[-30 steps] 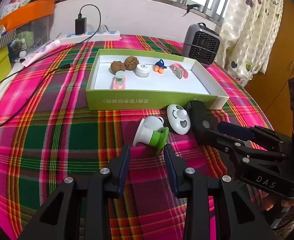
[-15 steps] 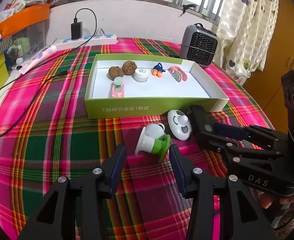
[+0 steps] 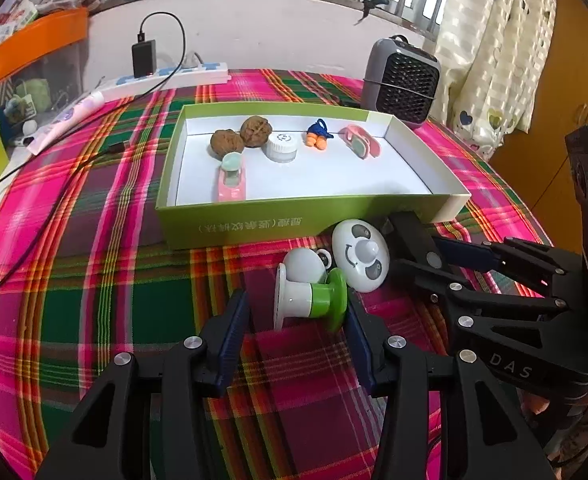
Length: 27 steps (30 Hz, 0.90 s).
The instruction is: Organize objects
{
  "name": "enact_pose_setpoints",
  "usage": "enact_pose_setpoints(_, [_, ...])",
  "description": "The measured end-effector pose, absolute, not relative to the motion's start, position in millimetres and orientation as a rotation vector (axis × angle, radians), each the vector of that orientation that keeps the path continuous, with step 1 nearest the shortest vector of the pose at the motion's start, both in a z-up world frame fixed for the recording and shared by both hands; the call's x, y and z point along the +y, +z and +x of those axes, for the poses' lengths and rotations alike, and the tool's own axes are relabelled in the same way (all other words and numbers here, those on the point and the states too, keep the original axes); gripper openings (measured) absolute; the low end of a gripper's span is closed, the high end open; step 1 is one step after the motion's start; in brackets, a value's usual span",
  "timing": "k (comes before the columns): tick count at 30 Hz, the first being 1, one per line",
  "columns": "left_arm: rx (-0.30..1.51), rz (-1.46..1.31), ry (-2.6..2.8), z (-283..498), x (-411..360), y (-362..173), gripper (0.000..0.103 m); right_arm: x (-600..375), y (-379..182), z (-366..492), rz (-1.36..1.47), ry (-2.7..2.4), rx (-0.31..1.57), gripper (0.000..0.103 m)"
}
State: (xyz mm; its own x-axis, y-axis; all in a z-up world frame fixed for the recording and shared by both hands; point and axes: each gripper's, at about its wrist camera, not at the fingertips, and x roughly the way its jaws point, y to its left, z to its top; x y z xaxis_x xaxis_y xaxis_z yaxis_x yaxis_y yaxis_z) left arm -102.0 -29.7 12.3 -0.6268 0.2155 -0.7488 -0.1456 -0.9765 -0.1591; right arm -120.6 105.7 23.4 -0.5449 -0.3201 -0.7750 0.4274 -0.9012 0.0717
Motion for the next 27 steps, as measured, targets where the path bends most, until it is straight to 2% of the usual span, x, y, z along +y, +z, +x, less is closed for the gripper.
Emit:
enact_pose_setpoints(4, [-0.126,-1.24,2.663,-102.1,-29.9,12.1,0.045,104.7,23.5,-119.8,1.18,-2.435,0.19,0.045])
enact_pose_setpoints(9, [-0.128,-1.225,2.653,-101.8,-28.0,13.0,0.035,107.1,24.0,-120.3,1.178,-2.43,0.169,0.045])
enact_pose_setpoints(11, [-0.127,-1.223,2.647,-101.5,-26.3,13.0,0.032,106.8,24.1,-120.4,1.176,-2.428,0.168,0.039])
enact_pose_setpoints(18, [-0.127,-1.222,2.662,-99.7,-25.1,13.8,0.032,108.4,24.3,-119.1,1.173,-2.427,0.16,0.029])
enact_pose_setpoints(27, [-0.123,-1.225,2.672,-97.2,-28.6,14.0,0.032,110.9,24.2,-118.1,1.172,-2.433,0.154,0.028])
